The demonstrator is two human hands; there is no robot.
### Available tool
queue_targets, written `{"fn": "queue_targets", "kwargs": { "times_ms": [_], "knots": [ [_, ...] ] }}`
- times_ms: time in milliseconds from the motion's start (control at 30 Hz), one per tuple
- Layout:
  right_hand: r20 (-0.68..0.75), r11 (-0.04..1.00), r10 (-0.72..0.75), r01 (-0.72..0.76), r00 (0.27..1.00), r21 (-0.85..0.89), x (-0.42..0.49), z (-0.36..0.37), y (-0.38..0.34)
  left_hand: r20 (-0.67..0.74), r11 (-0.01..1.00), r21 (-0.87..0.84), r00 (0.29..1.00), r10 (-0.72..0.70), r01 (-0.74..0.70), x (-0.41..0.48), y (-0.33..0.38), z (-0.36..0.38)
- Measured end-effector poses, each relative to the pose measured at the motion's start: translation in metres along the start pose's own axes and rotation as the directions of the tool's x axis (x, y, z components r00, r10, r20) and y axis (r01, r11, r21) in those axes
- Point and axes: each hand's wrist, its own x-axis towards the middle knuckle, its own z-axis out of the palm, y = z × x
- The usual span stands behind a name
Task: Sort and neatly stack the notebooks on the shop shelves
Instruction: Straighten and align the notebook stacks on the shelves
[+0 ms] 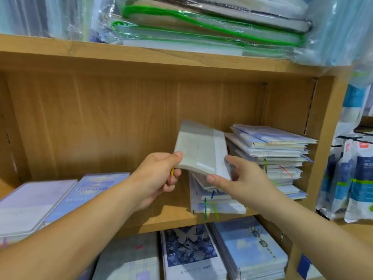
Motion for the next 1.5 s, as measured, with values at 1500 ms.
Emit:
{"fn": "queue_targets", "kwargs": {
  "times_ms": [1500],
  "knots": [
    [0.595,0.996,-0.012,0.061,0.804,-0.063,0.028,0.208,-0.100,-0.128,0.161,0.981,0.984,0.122,0.108,-0.106,-0.039,-0.241]
  ]
}}
